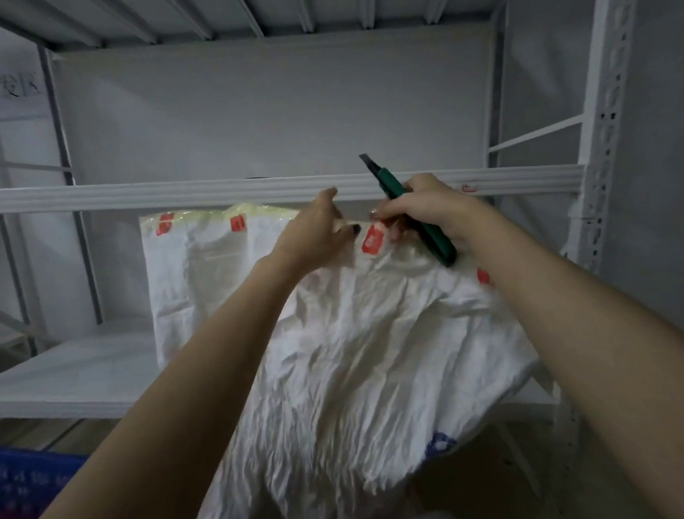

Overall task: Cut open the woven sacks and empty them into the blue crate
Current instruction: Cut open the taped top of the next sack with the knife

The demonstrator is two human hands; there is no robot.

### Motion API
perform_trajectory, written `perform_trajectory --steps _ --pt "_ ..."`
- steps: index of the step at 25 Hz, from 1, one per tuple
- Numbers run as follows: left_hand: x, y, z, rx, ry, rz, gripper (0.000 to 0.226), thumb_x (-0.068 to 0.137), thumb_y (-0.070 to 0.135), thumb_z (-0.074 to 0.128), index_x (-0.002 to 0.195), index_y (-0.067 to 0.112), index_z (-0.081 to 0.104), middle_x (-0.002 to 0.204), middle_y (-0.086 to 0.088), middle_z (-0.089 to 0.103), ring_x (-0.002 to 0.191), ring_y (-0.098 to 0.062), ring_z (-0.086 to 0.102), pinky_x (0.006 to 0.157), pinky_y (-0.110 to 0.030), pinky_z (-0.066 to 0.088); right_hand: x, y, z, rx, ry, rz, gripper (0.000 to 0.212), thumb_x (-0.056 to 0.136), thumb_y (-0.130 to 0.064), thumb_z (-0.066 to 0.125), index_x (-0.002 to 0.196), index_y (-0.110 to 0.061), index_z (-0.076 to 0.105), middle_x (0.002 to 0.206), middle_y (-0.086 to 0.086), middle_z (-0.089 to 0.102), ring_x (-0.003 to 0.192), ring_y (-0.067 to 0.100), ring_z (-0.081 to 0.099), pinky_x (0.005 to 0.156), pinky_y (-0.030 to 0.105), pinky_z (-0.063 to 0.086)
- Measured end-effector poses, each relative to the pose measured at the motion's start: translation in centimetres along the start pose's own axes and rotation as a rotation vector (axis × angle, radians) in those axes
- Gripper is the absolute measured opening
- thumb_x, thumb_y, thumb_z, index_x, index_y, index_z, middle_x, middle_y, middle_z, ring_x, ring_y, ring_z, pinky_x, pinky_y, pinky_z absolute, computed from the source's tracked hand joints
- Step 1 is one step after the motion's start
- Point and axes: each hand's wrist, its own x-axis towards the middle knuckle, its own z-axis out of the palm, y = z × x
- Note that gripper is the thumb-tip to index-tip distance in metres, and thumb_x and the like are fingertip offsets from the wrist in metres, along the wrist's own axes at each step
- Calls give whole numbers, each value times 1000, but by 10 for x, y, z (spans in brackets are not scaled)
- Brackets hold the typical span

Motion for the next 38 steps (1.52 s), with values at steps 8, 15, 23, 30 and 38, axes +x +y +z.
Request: perform_trajectory --steps 8,15,23,30,38 --pt "-2 -56 9 107 252 -68 25 91 15 55 84 -9 62 90 -24 49 94 -40 51 74 -31 32 -41 33 -57 -363 -209 312 34 78 -25 77 99 -3 62 59 -1 50 39 7 40 39 17 32" --pt "-12 -33 -6 -177 124 -243 44 98 27 46 128 -5 44 139 -21 32 121 -32 42 100 -31 32 -43 16 -40 16 -171 196 13 86 -16 60 75 -12 56 59 3 52 48 12 46 46 20 35" --pt "-92 -25 -10 -493 94 -49 74 74 51 71 131 12 44 126 5 48 115 -9 47 93 -21 38 -6 -46 57 623 -60 45 9 93 -4 54 84 -3 56 62 8 62 44 15 61 44 22 50" --pt "-142 -107 0 -244 337 -591 29 88 13 48 96 -11 61 95 -30 61 90 -39 58 70 -37 40 -6 -26 130 238 -364 14 22 97 -26 53 101 -5 58 90 6 71 42 7 55 36 16 34" --pt "-250 -192 82 -225 239 -1232 61 93 44 36 123 -7 53 128 -29 46 118 -39 40 98 -41 32 -32 207 200 -121 -385 438 31 87 -11 65 112 7 58 79 10 68 43 9 58 40 19 42"
